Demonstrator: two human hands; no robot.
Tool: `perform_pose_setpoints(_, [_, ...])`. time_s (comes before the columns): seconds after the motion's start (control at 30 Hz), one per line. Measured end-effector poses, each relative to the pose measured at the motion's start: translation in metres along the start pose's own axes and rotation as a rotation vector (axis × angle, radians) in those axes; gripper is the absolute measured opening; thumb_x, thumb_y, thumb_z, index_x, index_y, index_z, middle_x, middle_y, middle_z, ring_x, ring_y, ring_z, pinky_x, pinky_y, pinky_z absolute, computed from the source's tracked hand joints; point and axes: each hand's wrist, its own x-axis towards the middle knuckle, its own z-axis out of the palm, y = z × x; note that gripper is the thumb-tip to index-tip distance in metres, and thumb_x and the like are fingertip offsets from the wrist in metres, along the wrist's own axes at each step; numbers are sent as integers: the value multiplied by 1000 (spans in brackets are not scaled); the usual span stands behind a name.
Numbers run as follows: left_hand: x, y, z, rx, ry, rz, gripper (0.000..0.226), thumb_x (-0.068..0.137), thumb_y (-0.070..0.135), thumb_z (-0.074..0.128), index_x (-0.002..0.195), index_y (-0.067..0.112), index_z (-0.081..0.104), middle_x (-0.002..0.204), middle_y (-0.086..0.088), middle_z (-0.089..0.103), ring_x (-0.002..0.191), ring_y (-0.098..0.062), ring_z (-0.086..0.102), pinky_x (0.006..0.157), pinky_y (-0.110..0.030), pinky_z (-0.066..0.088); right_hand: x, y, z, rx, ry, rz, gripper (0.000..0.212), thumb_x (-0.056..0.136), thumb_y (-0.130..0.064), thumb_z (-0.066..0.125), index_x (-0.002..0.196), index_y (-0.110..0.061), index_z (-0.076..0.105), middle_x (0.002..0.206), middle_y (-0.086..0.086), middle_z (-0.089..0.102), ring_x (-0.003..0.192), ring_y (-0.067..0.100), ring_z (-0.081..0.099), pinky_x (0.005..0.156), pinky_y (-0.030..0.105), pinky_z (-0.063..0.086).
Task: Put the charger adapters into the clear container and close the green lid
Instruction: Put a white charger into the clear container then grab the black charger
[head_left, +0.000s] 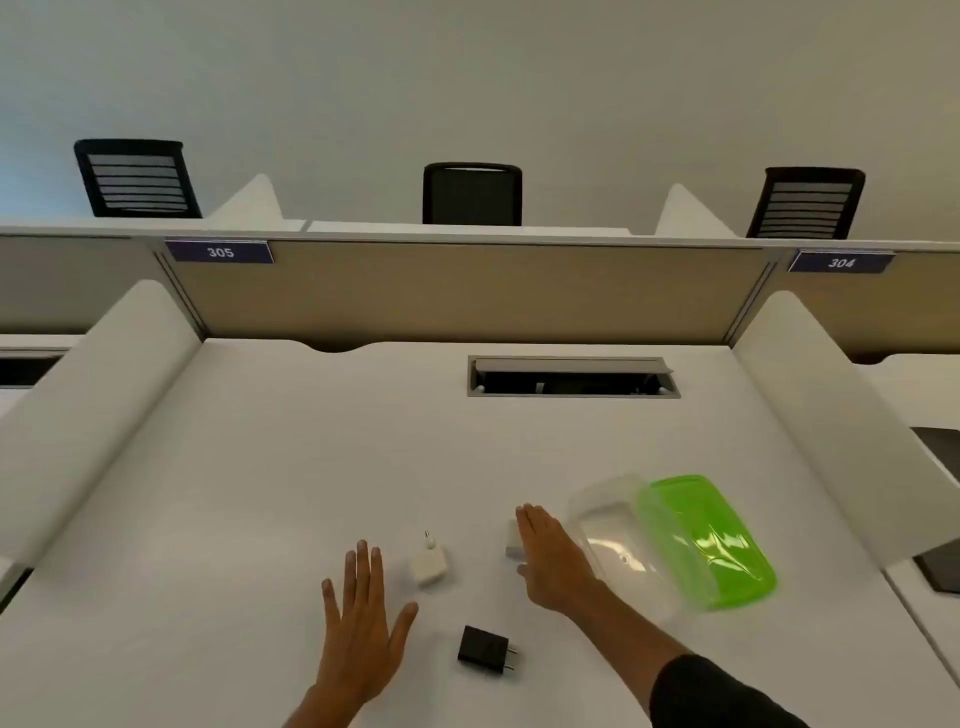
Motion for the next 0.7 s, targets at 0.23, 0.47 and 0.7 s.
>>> perform_pose_setpoints(0.23, [-19,2,27,-64,-146,-75,105,80,82,-12,158,12,-28,167,-5,-38,159,-25,-27,132,-56,-6,5,-8,1,-161,9,-4,71,95,-8,65,158,-8,31,154,8,43,141,26,45,114,36,44])
perform_pose_setpoints(0.47, [-23,7,33,5,-181,-81,108,76,78,-19,159,10,-26,168,-8,-36,159,-24,-28,131,-55,-10,7,-10,1,-184,-11,-6,32,100,-21,62,129,-10,53,131,8,56,118,25,56,95,33,50])
perform_pose_setpoints(0.7, [-24,3,33,-20,-168,-68,114,72,86,-19,158,10,-24,169,-5,-32,157,-17,-32,125,-47,-21,13,-13,-21,82,111,47,48,93,-35,67,134,-12,54,133,5,56,122,24,55,99,35,52])
